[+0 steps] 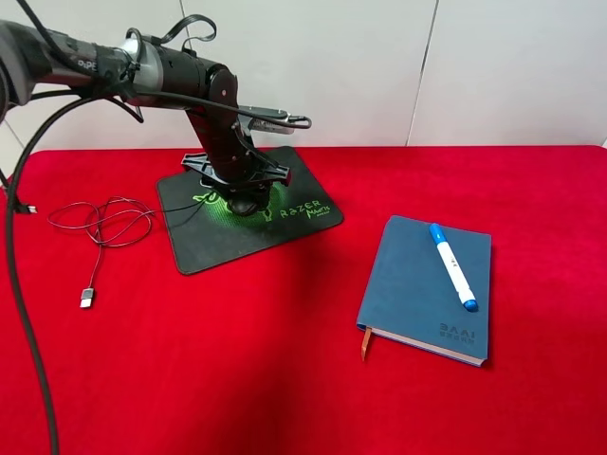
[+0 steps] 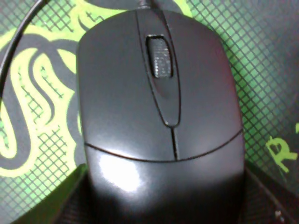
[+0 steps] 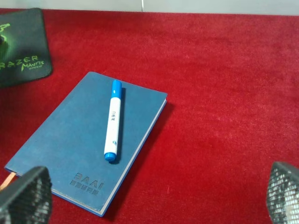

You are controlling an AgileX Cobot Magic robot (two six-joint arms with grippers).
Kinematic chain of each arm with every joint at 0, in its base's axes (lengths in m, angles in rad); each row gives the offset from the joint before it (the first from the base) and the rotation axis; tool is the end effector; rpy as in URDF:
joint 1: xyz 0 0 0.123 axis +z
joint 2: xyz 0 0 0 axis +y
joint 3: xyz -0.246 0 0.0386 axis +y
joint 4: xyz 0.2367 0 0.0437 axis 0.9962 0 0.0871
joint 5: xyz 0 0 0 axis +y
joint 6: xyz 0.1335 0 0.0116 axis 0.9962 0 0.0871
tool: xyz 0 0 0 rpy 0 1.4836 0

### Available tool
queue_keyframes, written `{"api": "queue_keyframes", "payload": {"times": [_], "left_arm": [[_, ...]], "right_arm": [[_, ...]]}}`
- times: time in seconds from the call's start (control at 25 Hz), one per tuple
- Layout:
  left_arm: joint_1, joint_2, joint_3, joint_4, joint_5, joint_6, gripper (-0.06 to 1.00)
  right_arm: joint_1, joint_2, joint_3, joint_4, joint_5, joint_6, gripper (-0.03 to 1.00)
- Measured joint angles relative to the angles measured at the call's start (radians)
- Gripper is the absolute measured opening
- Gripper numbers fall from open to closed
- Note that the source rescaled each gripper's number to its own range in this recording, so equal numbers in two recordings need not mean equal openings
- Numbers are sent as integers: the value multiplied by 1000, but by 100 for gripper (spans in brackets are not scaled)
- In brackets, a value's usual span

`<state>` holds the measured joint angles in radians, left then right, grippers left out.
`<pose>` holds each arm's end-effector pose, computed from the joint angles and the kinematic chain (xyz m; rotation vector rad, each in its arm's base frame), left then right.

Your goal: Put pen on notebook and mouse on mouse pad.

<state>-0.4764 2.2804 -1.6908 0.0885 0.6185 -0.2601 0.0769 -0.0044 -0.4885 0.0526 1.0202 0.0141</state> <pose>0.4199 -0.2089 0.0687 0.3716 2.6692 -0.1366 0.0621 0.0108 0.2540 -0.0641 2.0108 0.1207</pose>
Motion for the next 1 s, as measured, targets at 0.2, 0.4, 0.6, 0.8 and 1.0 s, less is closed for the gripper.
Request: {"api": "queue_keyframes", "payload": {"times": [0.2,0.4,0.6,0.8,1.0], "left_arm": [[0,0,0,1,5,-2,0],[0,0,0,1,25,-7,11],[0,0,0,-1,36,-41,87],[0,-3,0,-2,53,-44,98],[0,-51,-11,-2,94,-44,99]], "right_arm": [[0,0,0,0,0,0,100],[0,0,0,0,0,0,100],[0,0,0,0,0,0,100],[0,0,0,0,0,0,100],[0,0,0,0,0,0,100]]}}
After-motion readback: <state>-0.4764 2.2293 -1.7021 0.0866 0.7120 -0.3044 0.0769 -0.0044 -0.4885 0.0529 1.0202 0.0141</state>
